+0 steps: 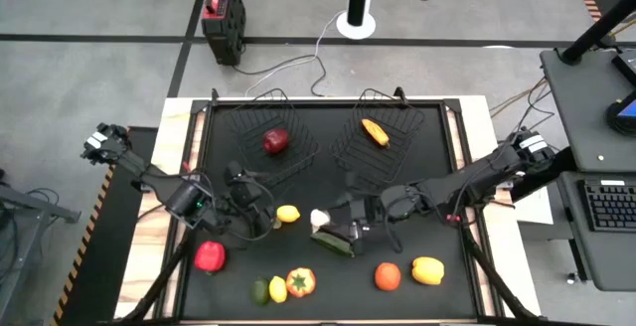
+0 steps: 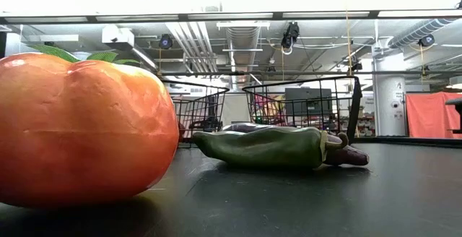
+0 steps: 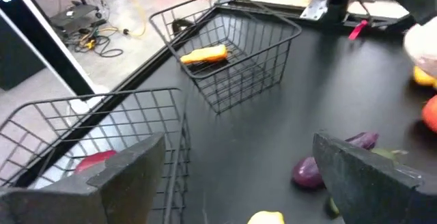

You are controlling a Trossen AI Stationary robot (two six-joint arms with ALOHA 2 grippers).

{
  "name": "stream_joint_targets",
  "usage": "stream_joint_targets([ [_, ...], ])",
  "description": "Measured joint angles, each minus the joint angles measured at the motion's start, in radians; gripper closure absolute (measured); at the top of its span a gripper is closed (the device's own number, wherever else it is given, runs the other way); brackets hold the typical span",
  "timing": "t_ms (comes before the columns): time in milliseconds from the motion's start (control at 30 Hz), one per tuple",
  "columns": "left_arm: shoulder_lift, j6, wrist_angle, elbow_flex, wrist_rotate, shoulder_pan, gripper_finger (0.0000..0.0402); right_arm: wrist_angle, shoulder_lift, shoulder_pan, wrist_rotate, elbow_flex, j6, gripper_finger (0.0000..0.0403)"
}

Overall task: Sort produce into baskets
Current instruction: Put the garlic into the right black wire basket

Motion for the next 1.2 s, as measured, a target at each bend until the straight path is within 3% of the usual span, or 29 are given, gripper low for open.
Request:
stream_joint_targets([
  [233,0.000,0.001,0.143,-0.046,-0.001,-0.009,0.0051,0.275,0.000,-0.002,0.020,-0.121,-0.089,0.0236],
  [500,0.000,-0.002,0.278,-0.119,0.001,-0.020,0.0051,0.405,0.000,-0.025,0.043,-0.203,-0.125,0.0236],
  [633,0.002,-0.006,0.325,-0.135,0.008,-0.032,0.0051,0.396,-0.001,-0.045,0.262,-0.204,-0.109,0.0236],
  [733,0.017,-0.007,0.349,-0.135,0.008,-0.038,0.0051,0.384,-0.001,-0.062,0.570,-0.204,-0.021,0.0236],
  [833,0.039,-0.010,0.363,-0.135,0.008,-0.040,0.0051,0.233,-0.023,-0.093,0.903,-0.178,0.031,0.0236],
  [900,0.056,-0.024,0.367,-0.135,0.008,-0.040,0.0051,0.073,-0.043,-0.119,1.008,-0.134,0.076,0.0236],
  [1000,0.077,-0.052,0.369,-0.136,0.009,-0.040,0.0051,-0.250,-0.079,-0.170,0.981,-0.041,0.237,0.0237],
  [1200,0.103,-0.096,0.383,-0.136,0.034,-0.041,0.0051,-0.884,-0.077,-0.349,0.688,0.185,0.584,0.0237],
])
